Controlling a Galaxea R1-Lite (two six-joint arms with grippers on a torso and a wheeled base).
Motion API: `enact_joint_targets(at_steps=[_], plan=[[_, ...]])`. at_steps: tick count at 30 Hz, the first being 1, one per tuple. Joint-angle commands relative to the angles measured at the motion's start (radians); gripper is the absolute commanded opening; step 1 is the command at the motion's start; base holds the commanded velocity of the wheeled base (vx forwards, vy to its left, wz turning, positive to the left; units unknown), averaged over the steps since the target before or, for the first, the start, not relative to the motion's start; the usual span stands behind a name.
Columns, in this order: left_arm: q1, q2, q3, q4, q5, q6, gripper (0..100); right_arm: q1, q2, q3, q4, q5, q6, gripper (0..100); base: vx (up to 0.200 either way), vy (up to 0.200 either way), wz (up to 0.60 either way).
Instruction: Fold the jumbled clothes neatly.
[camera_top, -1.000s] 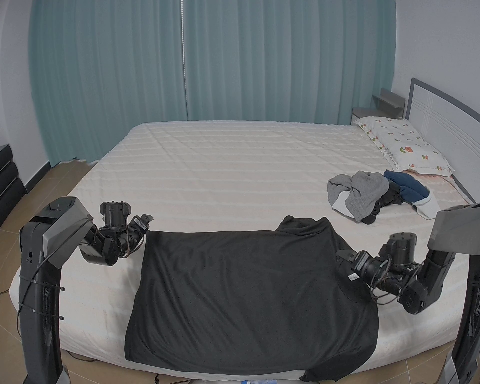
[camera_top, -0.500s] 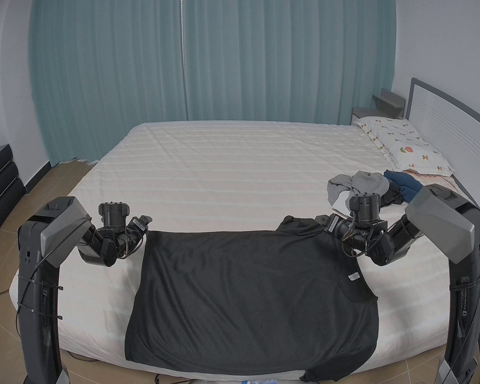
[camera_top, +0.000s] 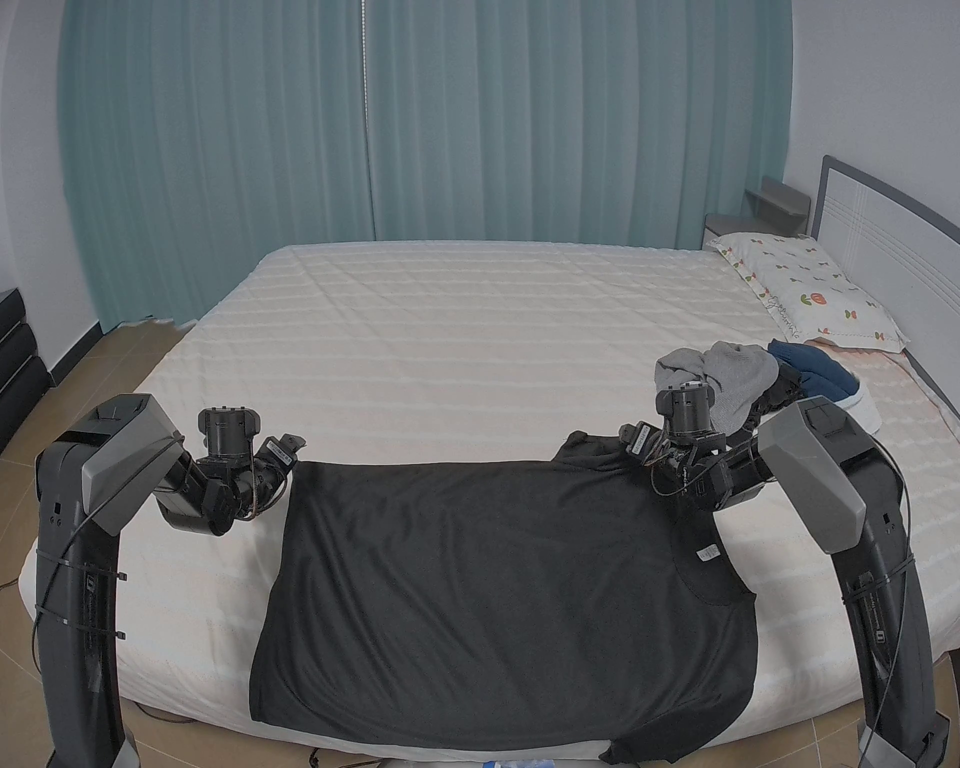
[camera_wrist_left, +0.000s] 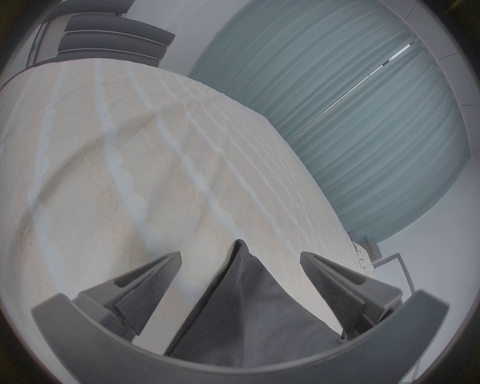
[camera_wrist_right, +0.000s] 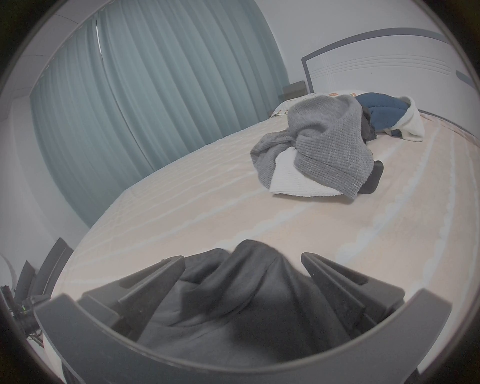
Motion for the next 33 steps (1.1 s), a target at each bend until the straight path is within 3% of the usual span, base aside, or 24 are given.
enact_joint_targets(at_steps=[1, 4, 5, 19, 33], plan=[[0.000, 0.003, 0.003, 0.000, 0.000, 0.000, 100, -0.009, 0.091, -0.066, -0.002, -0.008, -0.004, 100, 0.000, 0.000, 0.00], [0.000, 0.005, 0.003, 0.000, 0.000, 0.000, 100, -0.012, 0.101, -0.085, -0.002, -0.008, -0.009, 100, 0.000, 0.000, 0.00], [0.000, 0.003, 0.003, 0.000, 0.000, 0.000, 100, -0.012, 0.101, -0.088, -0.002, -0.008, -0.009, 0, 0.000, 0.000, 0.00], [0.000, 0.005, 0.003, 0.000, 0.000, 0.000, 100, -0.067, 0.135, -0.230, -0.033, -0.058, -0.012, 0, 0.000, 0.000, 0.00], [-0.002, 0.005, 0.003, 0.000, 0.000, 0.001, 100, -0.070, 0.143, -0.233, -0.064, -0.058, -0.010, 0, 0.000, 0.000, 0.00]])
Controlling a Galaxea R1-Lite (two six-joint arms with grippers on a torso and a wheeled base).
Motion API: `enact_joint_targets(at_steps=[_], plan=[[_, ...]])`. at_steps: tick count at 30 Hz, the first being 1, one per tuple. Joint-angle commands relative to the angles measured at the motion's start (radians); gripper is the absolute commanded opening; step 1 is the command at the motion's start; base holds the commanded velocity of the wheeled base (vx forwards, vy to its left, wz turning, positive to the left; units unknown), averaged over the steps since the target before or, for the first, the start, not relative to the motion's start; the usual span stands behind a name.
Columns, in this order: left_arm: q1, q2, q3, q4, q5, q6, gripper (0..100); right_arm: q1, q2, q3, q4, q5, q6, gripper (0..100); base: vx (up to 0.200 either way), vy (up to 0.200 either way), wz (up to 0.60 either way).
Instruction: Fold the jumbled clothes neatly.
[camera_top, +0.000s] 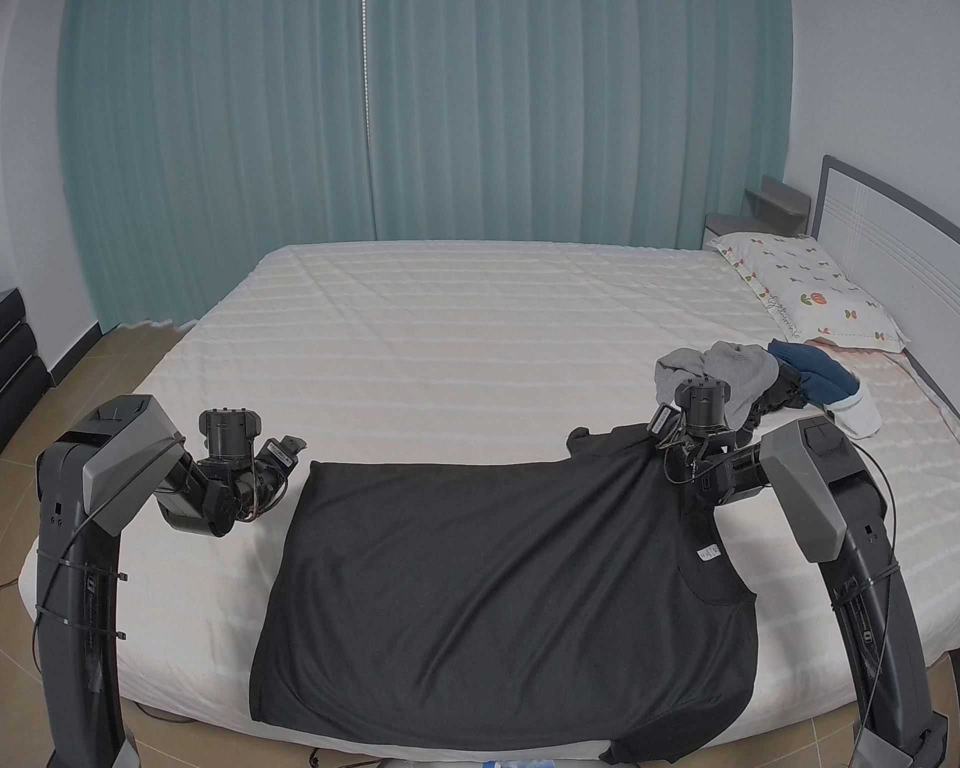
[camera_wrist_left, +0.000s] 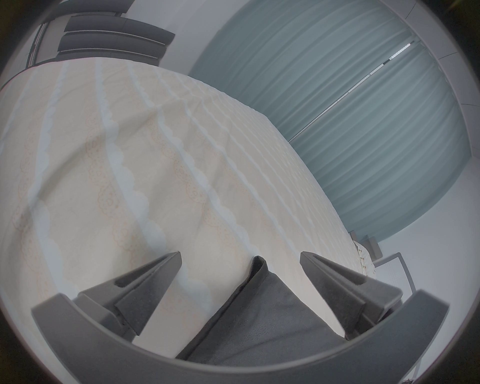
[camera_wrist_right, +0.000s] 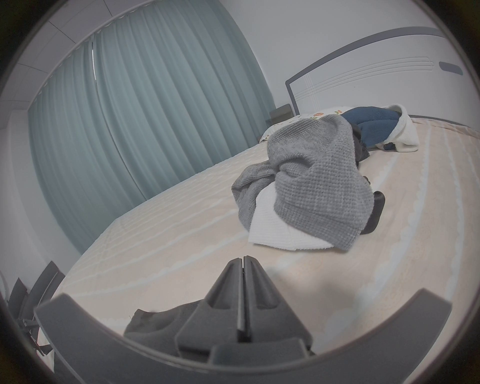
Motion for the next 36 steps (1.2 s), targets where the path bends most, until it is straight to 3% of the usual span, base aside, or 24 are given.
enact_joint_targets(at_steps=[1, 3, 4, 16, 21, 36], plan=[[0.000, 0.003, 0.000, -0.001, 0.000, 0.000, 100, 0.005, 0.003, 0.001, -0.002, 0.001, -0.001, 0, 0.000, 0.000, 0.00], [0.000, 0.003, 0.000, -0.001, 0.000, 0.000, 100, 0.005, 0.001, 0.007, -0.002, 0.001, -0.004, 0, 0.000, 0.000, 0.00], [-0.002, 0.003, 0.000, -0.001, 0.000, 0.000, 100, 0.006, 0.000, 0.007, 0.000, 0.001, -0.004, 100, 0.000, 0.000, 0.00], [-0.014, 0.010, -0.069, 0.001, -0.003, 0.010, 100, 0.013, -0.009, 0.032, -0.003, -0.017, -0.001, 100, 0.000, 0.000, 0.00], [-0.014, 0.084, -0.153, 0.003, -0.002, 0.070, 100, 0.000, -0.052, 0.114, -0.005, -0.028, 0.011, 100, 0.000, 0.000, 0.00], [-0.058, 0.082, -0.136, -0.002, -0.005, 0.087, 100, -0.059, -0.124, 0.318, -0.098, -0.011, 0.023, 100, 0.000, 0.000, 0.00]])
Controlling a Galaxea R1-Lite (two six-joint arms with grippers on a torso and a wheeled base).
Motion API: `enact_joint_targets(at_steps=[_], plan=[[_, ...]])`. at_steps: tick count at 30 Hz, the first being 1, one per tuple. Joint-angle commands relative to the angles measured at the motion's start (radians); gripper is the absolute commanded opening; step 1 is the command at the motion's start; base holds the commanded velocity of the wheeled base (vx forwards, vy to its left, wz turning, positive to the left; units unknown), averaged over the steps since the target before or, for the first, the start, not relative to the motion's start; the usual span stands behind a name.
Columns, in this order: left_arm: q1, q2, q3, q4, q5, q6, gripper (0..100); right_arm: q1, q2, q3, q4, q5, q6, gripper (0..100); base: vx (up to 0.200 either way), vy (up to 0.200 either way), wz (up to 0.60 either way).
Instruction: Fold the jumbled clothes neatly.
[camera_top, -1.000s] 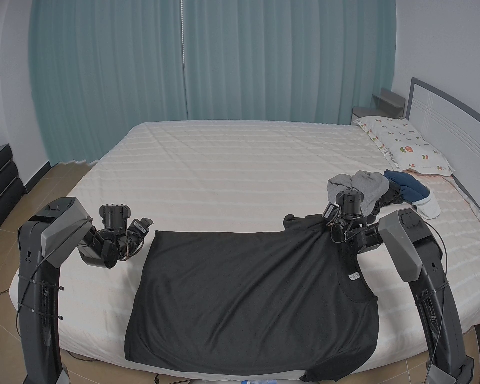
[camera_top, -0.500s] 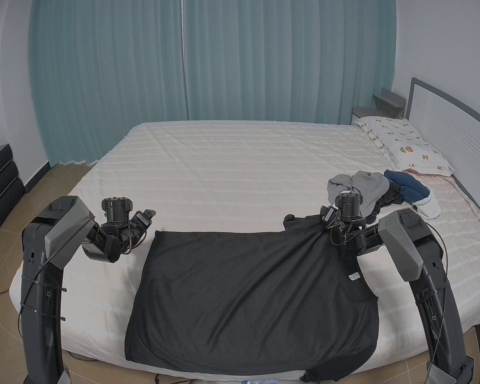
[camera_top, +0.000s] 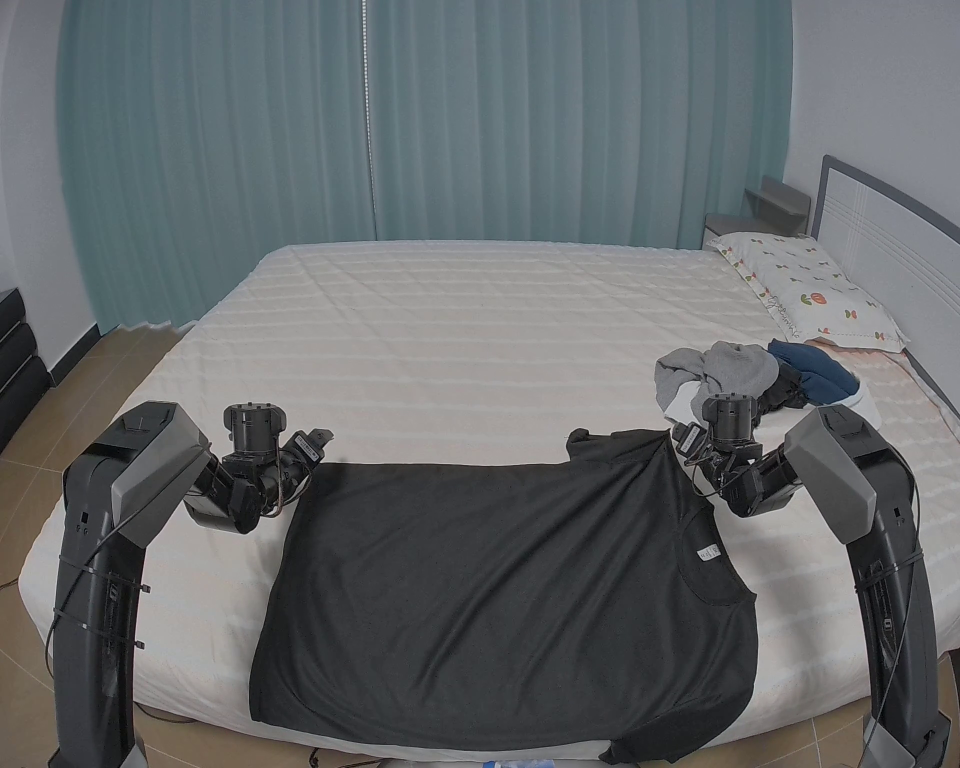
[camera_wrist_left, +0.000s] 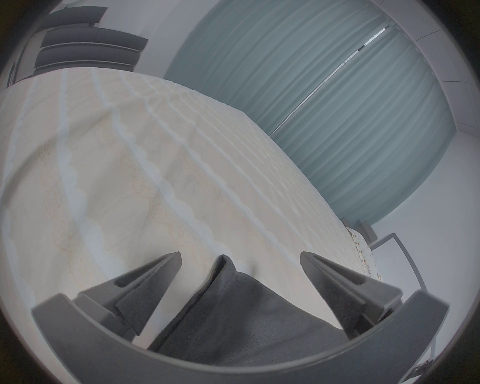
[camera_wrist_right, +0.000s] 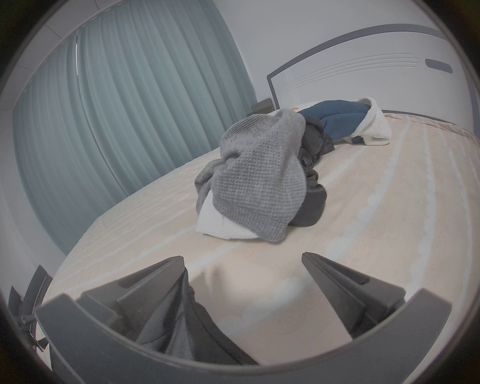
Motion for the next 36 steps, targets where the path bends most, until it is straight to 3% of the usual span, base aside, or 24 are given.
enact_joint_targets(at_steps=[1, 8, 22, 23, 29, 36], plan=[[-0.011, -0.003, 0.019, -0.005, 0.001, -0.001, 100, -0.008, -0.020, 0.037, -0.020, 0.003, 0.000, 100, 0.000, 0.000, 0.00], [-0.039, -0.018, 0.110, -0.137, -0.049, 0.027, 100, -0.010, -0.020, 0.059, -0.021, 0.003, 0.000, 100, 0.000, 0.000, 0.00], [-0.044, 0.043, 0.045, -0.135, -0.024, 0.079, 100, -0.002, -0.018, 0.071, -0.034, 0.003, 0.002, 100, 0.000, 0.000, 0.00], [-0.044, 0.043, 0.044, -0.134, -0.021, 0.079, 0, -0.001, -0.020, 0.073, -0.034, 0.003, 0.002, 100, 0.000, 0.000, 0.00], [-0.039, 0.046, 0.042, -0.141, -0.013, 0.078, 0, 0.001, -0.021, 0.077, -0.034, 0.003, 0.000, 100, 0.000, 0.000, 0.00], [-0.021, 0.048, 0.025, -0.169, 0.051, 0.070, 0, 0.003, -0.021, 0.077, -0.034, 0.001, 0.000, 100, 0.000, 0.000, 0.00]])
